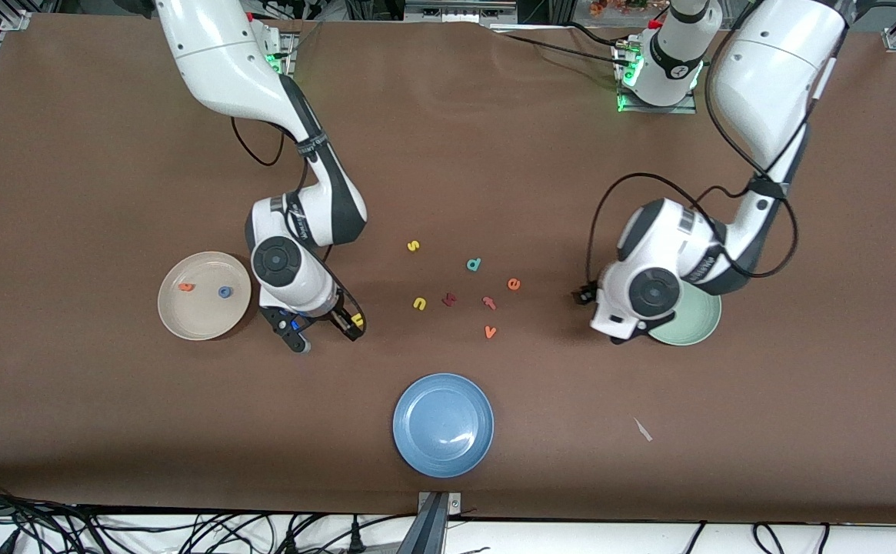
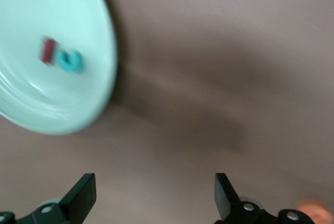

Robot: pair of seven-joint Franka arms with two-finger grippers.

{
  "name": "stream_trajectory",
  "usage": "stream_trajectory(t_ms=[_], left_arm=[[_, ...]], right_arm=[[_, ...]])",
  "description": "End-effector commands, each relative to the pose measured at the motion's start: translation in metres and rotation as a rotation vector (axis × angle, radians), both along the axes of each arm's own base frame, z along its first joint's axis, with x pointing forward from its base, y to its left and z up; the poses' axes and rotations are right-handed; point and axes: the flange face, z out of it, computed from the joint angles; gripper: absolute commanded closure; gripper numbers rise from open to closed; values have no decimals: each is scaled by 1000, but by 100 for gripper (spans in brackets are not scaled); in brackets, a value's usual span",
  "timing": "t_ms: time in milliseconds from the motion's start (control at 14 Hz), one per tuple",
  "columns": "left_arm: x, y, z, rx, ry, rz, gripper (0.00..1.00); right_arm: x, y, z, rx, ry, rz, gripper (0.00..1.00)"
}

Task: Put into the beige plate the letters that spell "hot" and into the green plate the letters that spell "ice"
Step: 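Reach the left gripper to the orange e while the right reaches the yellow letter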

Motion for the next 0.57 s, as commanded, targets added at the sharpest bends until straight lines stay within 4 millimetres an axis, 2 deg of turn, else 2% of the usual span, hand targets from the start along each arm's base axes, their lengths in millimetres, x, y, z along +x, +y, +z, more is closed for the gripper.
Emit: stream_trajectory(t_ms=[0, 143, 214, 357, 429, 500], left_arm=[[-16, -54, 5, 8, -25, 10, 0], [-15, -78, 3, -41, -104, 124, 5], [-19, -89, -7, -45, -118, 173, 9], [-25, -109, -26, -47, -144, 256, 24], [-27, -116, -33, -48, -157, 289, 30], [-28, -118, -41, -44, -161, 310, 41]], right_arm=[[3, 22, -3, 7, 4, -80, 0], [0, 26, -9, 8, 10, -100, 0], [-1, 26, -15, 2, 16, -105, 0], [-2, 26, -21, -1, 14, -106, 1], [-1, 25, -23, -1, 7, -106, 6], [-1, 25, -23, 0, 1, -105, 10]])
